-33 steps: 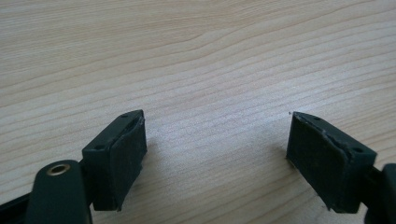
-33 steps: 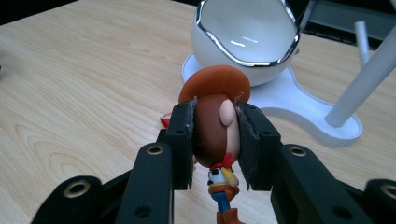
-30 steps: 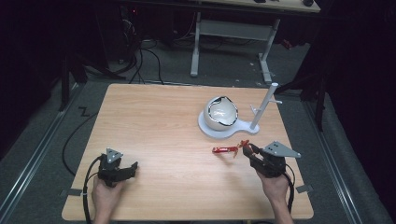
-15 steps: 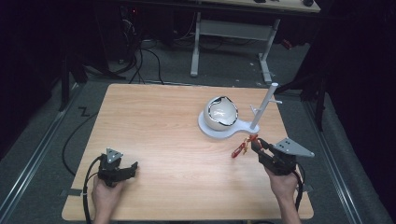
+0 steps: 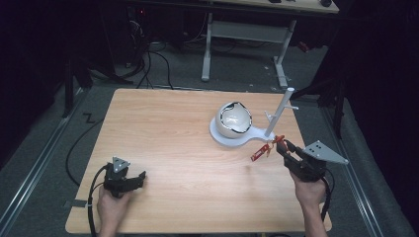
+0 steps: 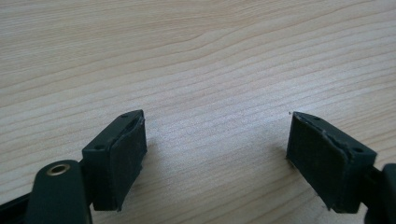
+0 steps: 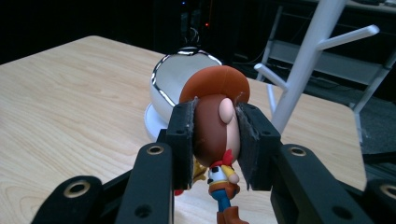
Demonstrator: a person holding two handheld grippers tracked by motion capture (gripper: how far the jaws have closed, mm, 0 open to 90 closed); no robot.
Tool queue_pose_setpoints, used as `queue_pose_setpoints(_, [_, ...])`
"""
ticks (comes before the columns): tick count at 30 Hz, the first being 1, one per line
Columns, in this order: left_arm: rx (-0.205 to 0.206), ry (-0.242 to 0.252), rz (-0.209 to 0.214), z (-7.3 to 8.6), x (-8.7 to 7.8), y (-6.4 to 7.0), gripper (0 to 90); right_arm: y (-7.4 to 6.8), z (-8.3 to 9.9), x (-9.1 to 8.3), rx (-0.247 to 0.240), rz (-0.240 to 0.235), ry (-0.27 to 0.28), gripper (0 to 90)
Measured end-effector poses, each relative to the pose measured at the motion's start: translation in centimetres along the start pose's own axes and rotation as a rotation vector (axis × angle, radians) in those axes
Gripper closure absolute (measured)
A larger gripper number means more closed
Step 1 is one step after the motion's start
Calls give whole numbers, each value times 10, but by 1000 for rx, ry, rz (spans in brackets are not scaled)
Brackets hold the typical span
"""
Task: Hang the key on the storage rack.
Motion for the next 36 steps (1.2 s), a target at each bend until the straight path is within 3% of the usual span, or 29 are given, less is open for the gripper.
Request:
queue_pose_setpoints(16, [0, 0, 0, 0, 0, 0, 204, 27, -18, -8, 2, 76, 22, 688])
queue_pose_setpoints(36, [5, -2, 0, 0, 0, 0, 204, 59, -46, -3, 17, 149, 20, 688])
Point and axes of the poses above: each handheld gripper's, and its own axes: x roughly forward along the jaws, z roughly out of its underside, y roughly to its right, the point moved 3 cm from there along x, roughly forward along the jaws, and after that the axes turned 6 degrees about y, right-handed, at the moved point
